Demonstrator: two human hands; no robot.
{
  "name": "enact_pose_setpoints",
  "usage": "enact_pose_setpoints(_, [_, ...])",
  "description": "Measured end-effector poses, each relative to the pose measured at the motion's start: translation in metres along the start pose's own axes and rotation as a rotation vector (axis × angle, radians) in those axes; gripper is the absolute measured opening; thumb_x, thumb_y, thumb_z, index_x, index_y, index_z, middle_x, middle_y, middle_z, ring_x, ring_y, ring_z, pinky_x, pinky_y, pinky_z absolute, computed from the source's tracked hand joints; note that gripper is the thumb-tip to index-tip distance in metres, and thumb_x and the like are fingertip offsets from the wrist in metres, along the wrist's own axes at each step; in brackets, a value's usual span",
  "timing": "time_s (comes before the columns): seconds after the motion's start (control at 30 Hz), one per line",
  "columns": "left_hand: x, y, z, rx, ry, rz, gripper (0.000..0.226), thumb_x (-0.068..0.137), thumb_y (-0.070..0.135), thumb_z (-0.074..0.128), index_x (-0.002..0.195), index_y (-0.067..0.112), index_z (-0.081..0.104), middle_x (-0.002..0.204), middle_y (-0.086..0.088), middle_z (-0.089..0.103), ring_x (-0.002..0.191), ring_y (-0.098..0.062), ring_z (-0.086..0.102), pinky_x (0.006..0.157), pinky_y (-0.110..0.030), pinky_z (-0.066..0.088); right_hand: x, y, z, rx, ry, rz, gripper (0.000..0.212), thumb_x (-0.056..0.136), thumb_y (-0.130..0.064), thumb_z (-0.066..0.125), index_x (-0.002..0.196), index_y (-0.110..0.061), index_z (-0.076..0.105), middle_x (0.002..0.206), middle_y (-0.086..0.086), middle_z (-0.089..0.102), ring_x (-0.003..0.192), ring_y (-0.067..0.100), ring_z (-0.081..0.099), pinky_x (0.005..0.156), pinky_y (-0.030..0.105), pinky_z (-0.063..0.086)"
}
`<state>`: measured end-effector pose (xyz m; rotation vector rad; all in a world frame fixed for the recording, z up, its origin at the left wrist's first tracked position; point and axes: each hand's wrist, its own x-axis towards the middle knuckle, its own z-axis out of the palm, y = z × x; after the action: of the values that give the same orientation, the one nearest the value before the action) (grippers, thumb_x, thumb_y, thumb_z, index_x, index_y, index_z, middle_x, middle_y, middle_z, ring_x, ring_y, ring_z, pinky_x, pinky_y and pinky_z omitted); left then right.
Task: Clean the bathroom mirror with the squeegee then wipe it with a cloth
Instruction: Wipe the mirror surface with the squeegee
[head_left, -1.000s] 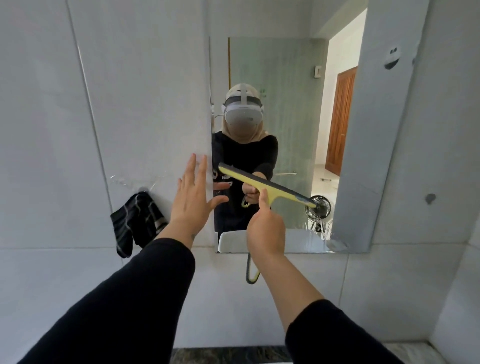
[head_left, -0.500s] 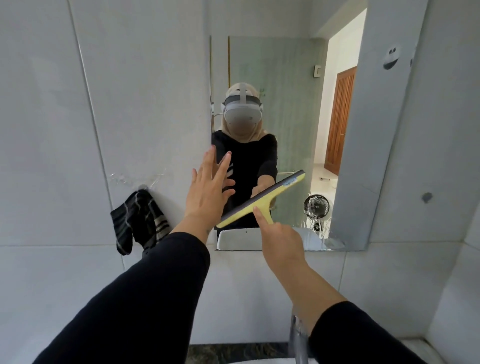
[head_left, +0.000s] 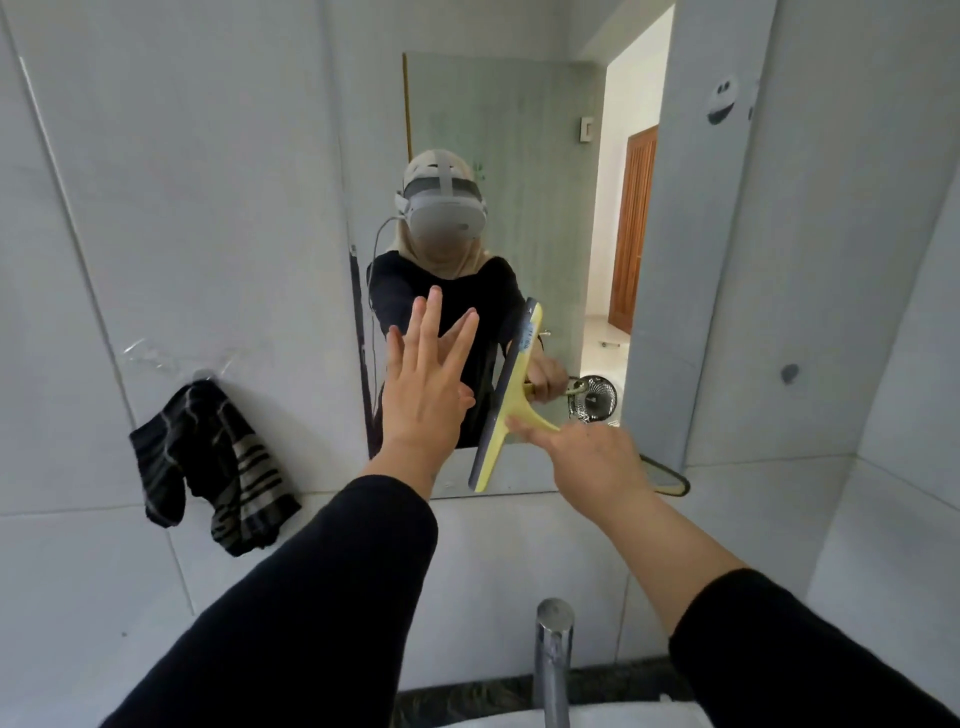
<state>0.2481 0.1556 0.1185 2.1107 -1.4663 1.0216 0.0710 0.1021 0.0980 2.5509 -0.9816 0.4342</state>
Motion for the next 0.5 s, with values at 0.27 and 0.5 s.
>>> enact_pose_setpoints(0.27, [0.001,0.013,0.005,-0.091,-0.025,-0.059,0.098,0.081,0.020,0.067,0.151,0.028,-0.001,0.157,-0.015,-0.018,0.145,-0.033,-0.017,0.118,-0.053,0.011,-0.001,0.030,0.000,-0.081,-0.014,0.010,0.082,0.090,0.001,0.035,0.142,-0.056,0.008,0.077,0.001,0.044,0.067,0.020,0.045,0.048,0.030,0.028])
enact_pose_setpoints(0.5, [0.000,0.012,0.003,-0.073,-0.019,-0.067,0.097,0.082,0.019,0.067,0.150,0.029,-0.001,0.158,-0.013,-0.016,0.145,-0.032,-0.014,0.118,-0.053,0.014,-0.010,0.054,0.005,-0.069,-0.054,0.108,0.088,0.087,0.004,0.038,0.141,-0.059,0.009,0.075,-0.002,0.046,0.063,0.019,0.047,0.053,0.029,0.037])
